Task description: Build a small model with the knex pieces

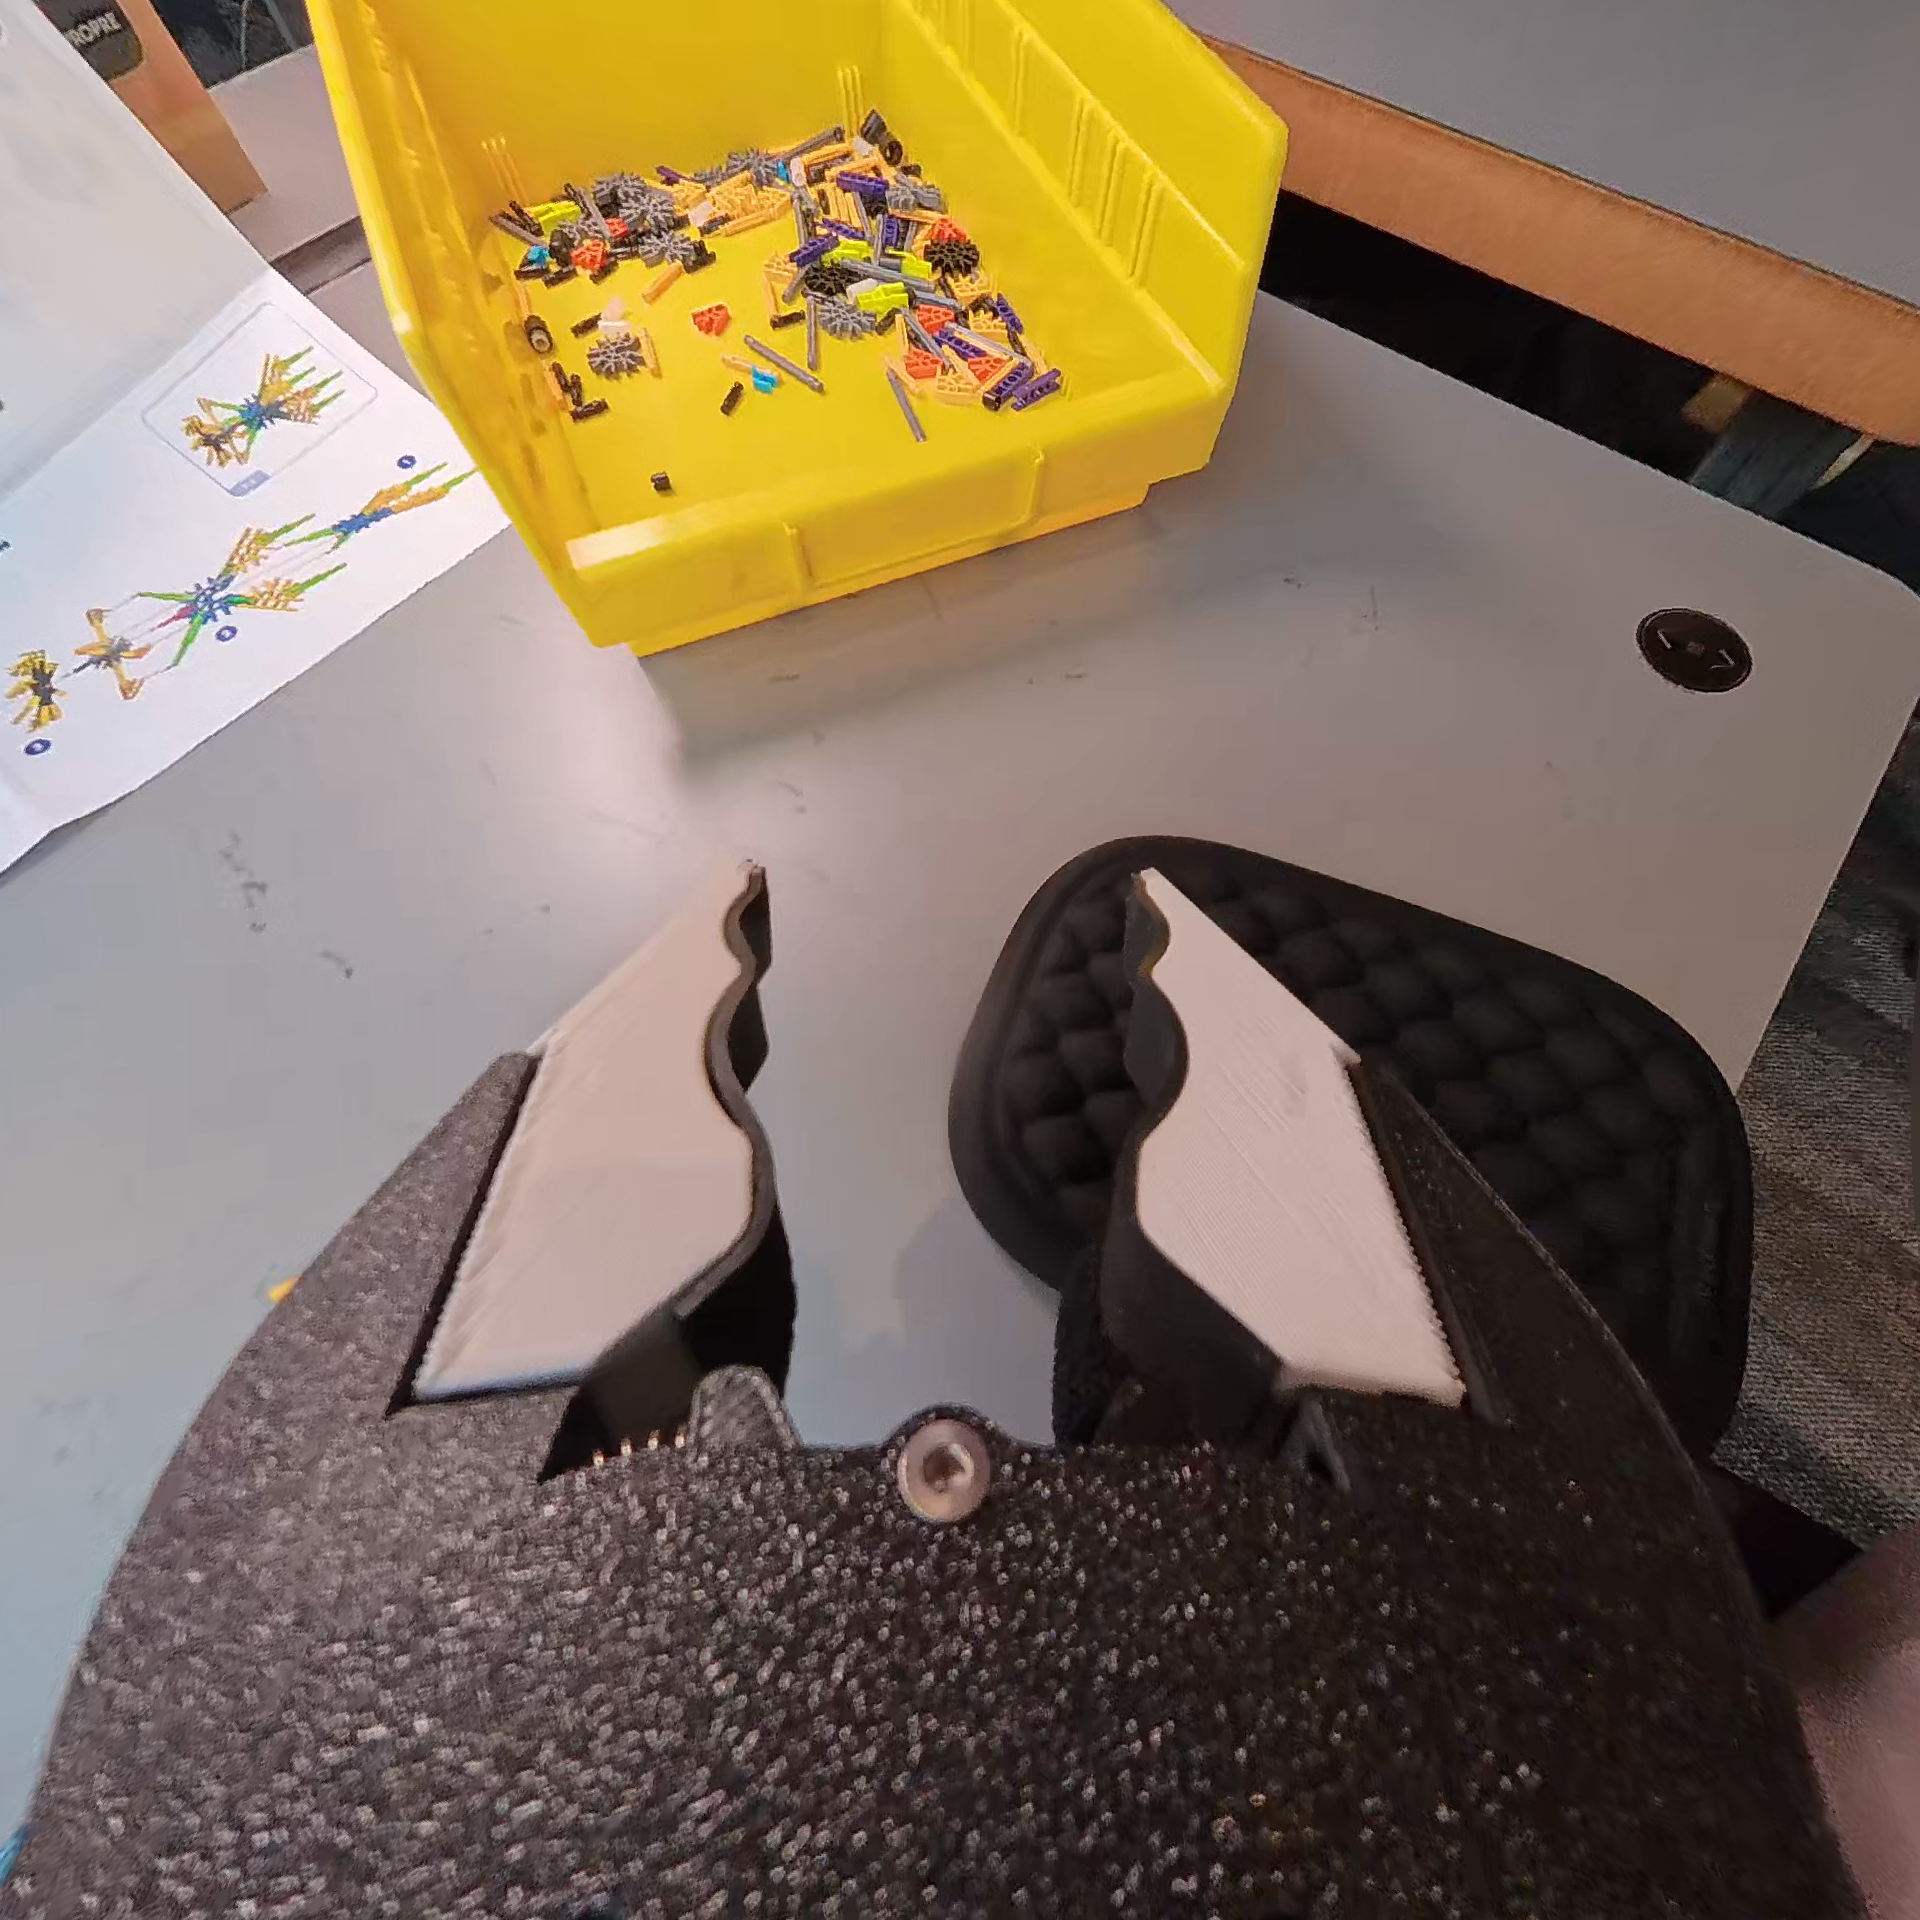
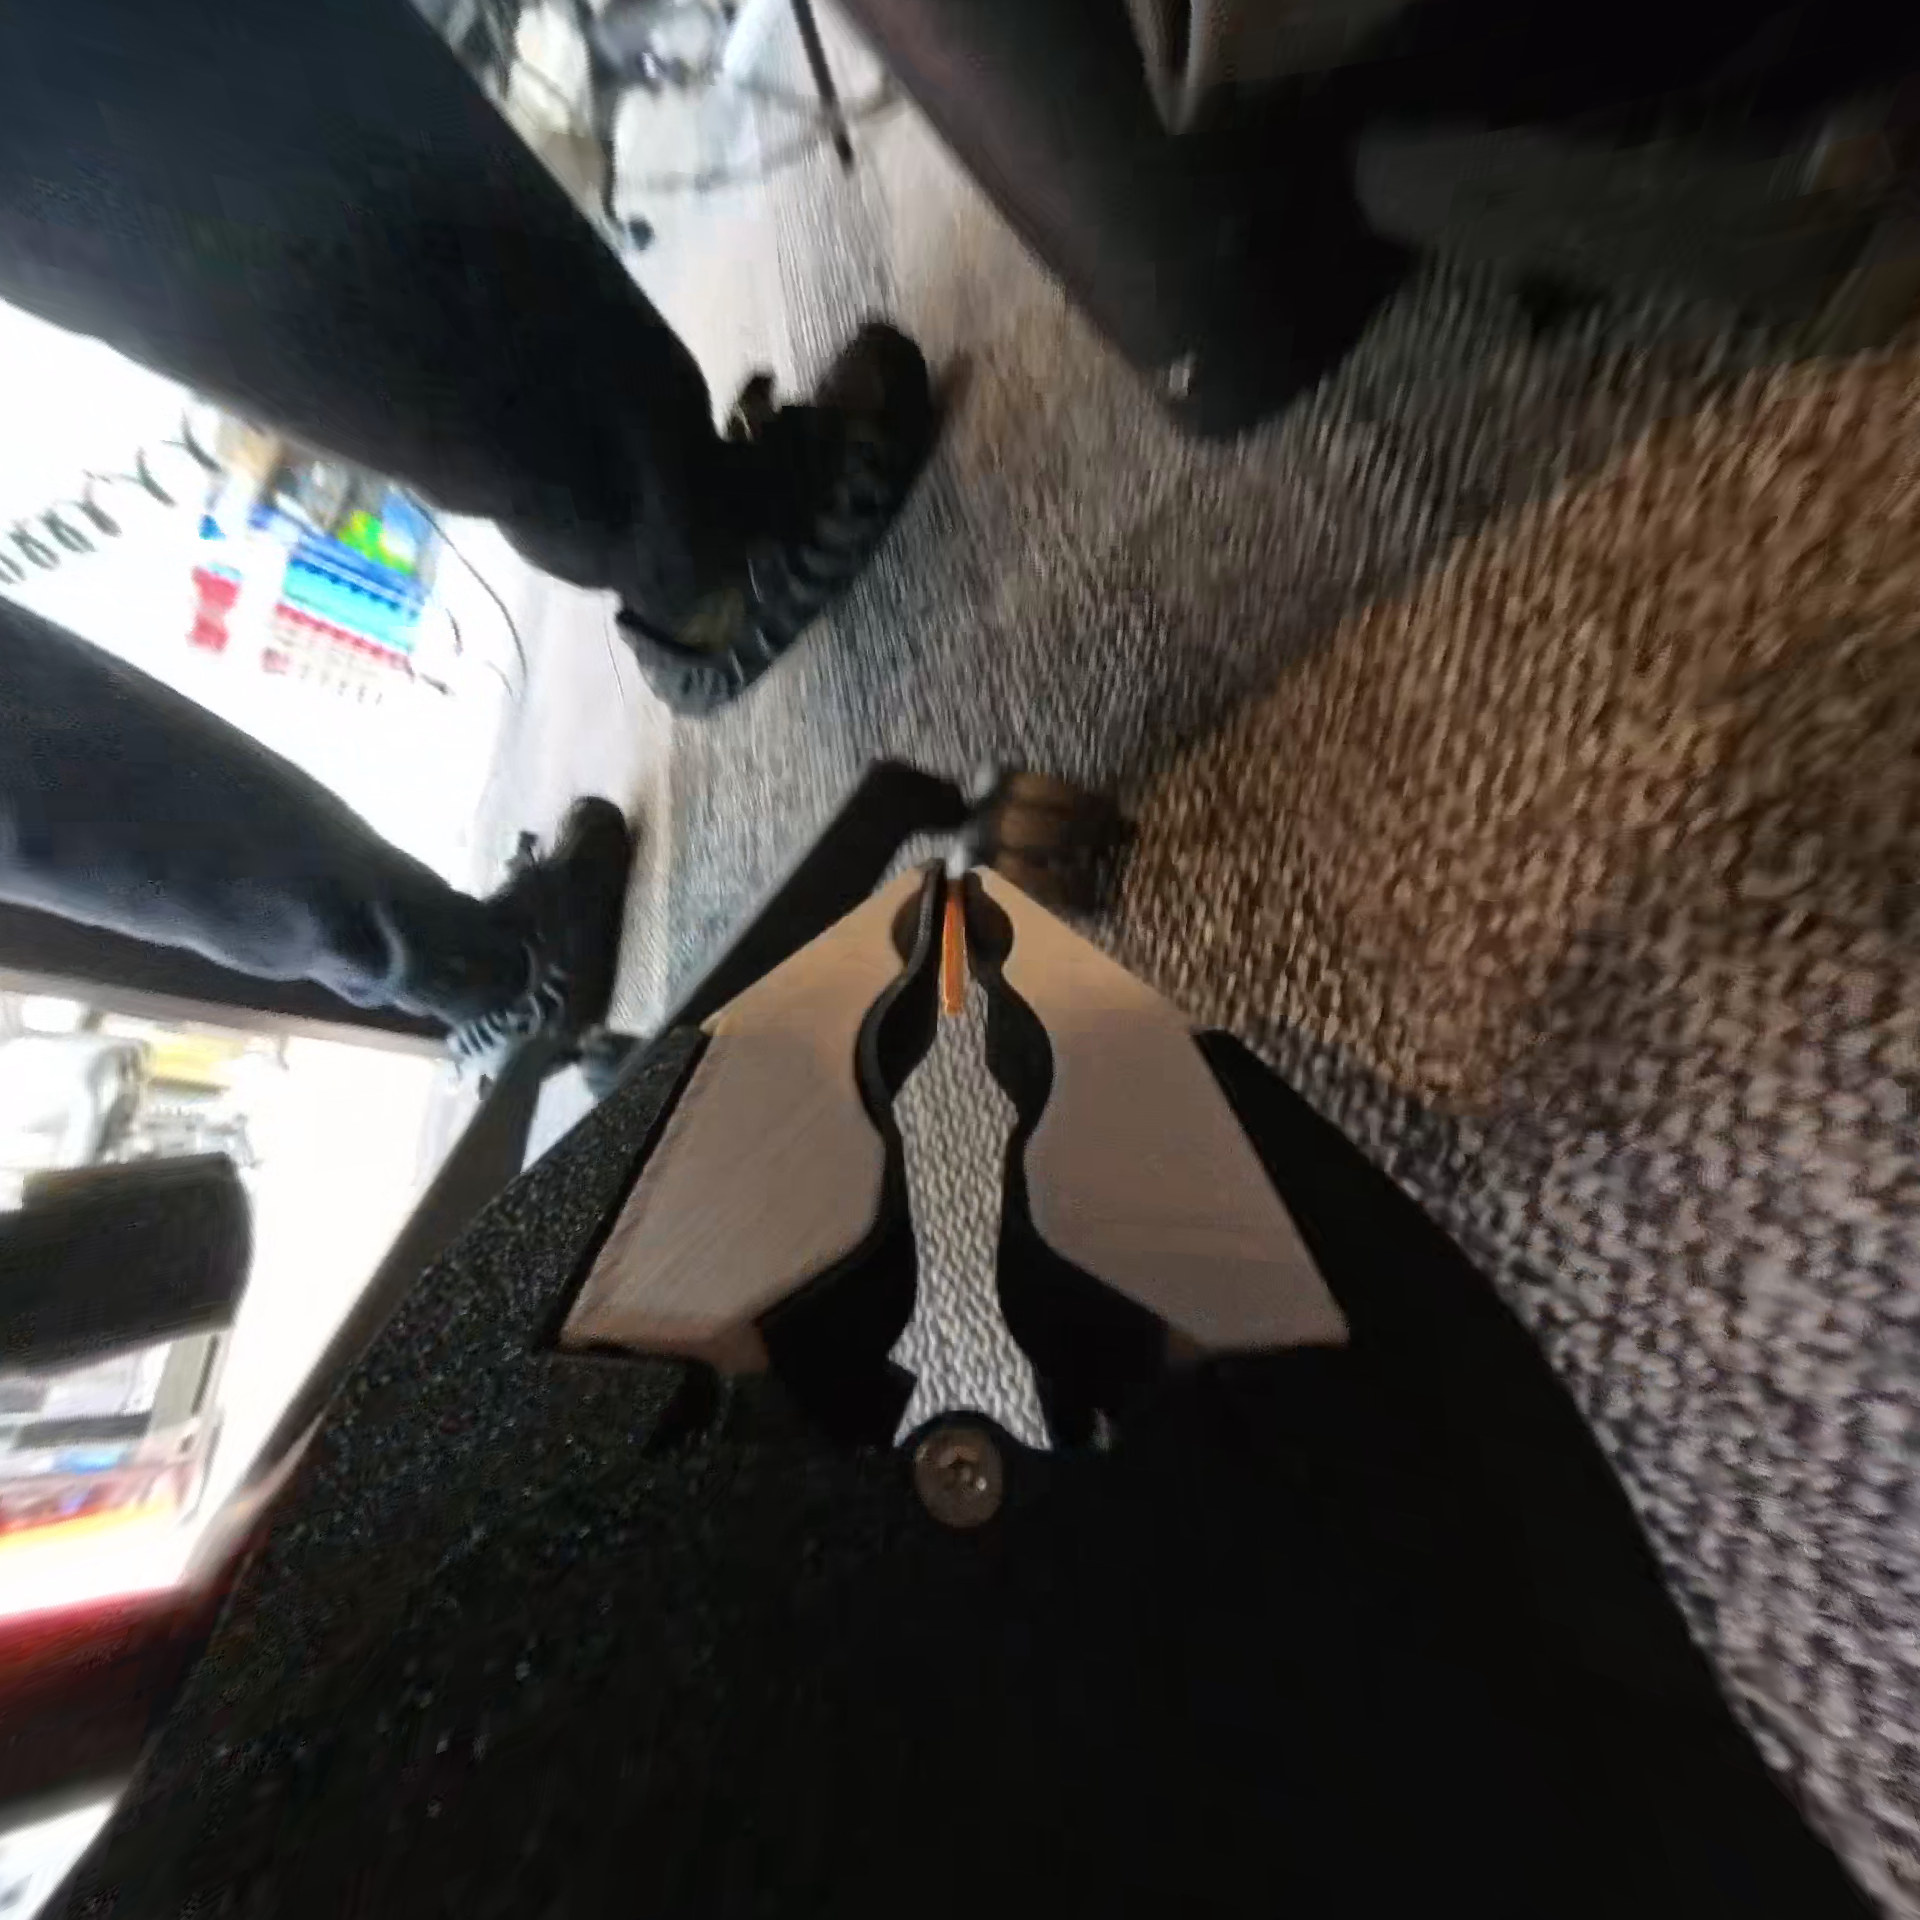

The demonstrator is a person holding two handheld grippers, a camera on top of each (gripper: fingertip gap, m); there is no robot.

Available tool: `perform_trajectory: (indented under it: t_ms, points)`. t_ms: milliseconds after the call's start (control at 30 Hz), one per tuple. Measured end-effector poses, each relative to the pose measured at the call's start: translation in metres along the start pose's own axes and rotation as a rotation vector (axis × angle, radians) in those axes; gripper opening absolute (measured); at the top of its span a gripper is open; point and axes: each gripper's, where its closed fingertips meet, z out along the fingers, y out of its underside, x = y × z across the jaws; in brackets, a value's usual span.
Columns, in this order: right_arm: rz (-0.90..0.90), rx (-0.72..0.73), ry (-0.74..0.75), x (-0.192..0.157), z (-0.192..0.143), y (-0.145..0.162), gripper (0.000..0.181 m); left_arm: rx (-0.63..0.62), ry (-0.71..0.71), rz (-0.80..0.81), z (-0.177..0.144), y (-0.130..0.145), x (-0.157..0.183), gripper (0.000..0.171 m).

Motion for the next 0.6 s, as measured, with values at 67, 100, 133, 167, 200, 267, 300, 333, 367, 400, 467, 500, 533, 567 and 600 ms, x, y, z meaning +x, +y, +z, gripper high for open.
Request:
perform_trajectory:
  t_ms: [67, 100, 133, 167, 200, 267, 300, 333, 367, 400, 467, 500, 533, 567, 600]
  points:
    - [-0.055, 0.063, -0.001, -0.012, -0.021, -0.040, 0.001, 0.010, 0.022, -0.036, -0.004, 0.004, -0.003, 0.066]
    - [-0.098, 0.096, 0.006, -0.018, -0.033, -0.061, 0.001, 0.019, 0.035, -0.044, -0.006, 0.004, -0.003, 0.066]
    - [-0.136, 0.134, 0.017, -0.023, -0.047, -0.083, 0.001, 0.031, 0.048, -0.041, -0.009, 0.005, -0.003, 0.067]
    - [-0.165, 0.175, 0.027, -0.030, -0.062, -0.106, 0.001, 0.043, 0.057, -0.031, -0.012, 0.005, -0.002, 0.069]
    - [-0.190, 0.218, 0.039, -0.036, -0.078, -0.129, 0.001, 0.053, 0.064, -0.023, -0.015, 0.006, -0.002, 0.070]
    - [-0.237, 0.301, 0.056, -0.052, -0.112, -0.171, 0.001, 0.078, 0.080, -0.029, -0.023, 0.009, -0.001, 0.071]
    - [-0.266, 0.334, 0.066, -0.060, -0.129, -0.190, 0.001, 0.092, 0.088, -0.037, -0.028, 0.011, -0.001, 0.071]
    - [-0.297, 0.363, 0.073, -0.070, -0.146, -0.206, 0.001, 0.105, 0.095, -0.039, -0.033, 0.013, -0.001, 0.071]
    - [-0.330, 0.387, 0.080, -0.081, -0.162, -0.221, 0.001, 0.116, 0.099, -0.035, -0.037, 0.016, -0.002, 0.071]
    - [-0.363, 0.405, 0.080, -0.093, -0.177, -0.235, 0.001, 0.123, 0.105, -0.036, -0.041, 0.019, -0.003, 0.071]
    - [-0.431, 0.424, 0.068, -0.120, -0.203, -0.259, 0.001, 0.138, 0.153, -0.067, -0.048, 0.025, 0.001, 0.067]
    - [-0.467, 0.431, 0.066, -0.134, -0.216, -0.271, 0.001, 0.156, 0.185, -0.082, -0.053, 0.026, 0.003, 0.065]
    - [-0.503, 0.438, 0.062, -0.149, -0.227, -0.284, 0.002, 0.176, 0.211, -0.088, -0.057, 0.027, 0.005, 0.062]
    - [-0.542, 0.439, 0.054, -0.165, -0.236, -0.298, 0.002, 0.195, 0.234, -0.087, -0.062, 0.027, 0.007, 0.062]
    - [-0.588, 0.437, 0.044, -0.183, -0.244, -0.312, 0.002, 0.215, 0.252, -0.081, -0.067, 0.027, 0.007, 0.061]
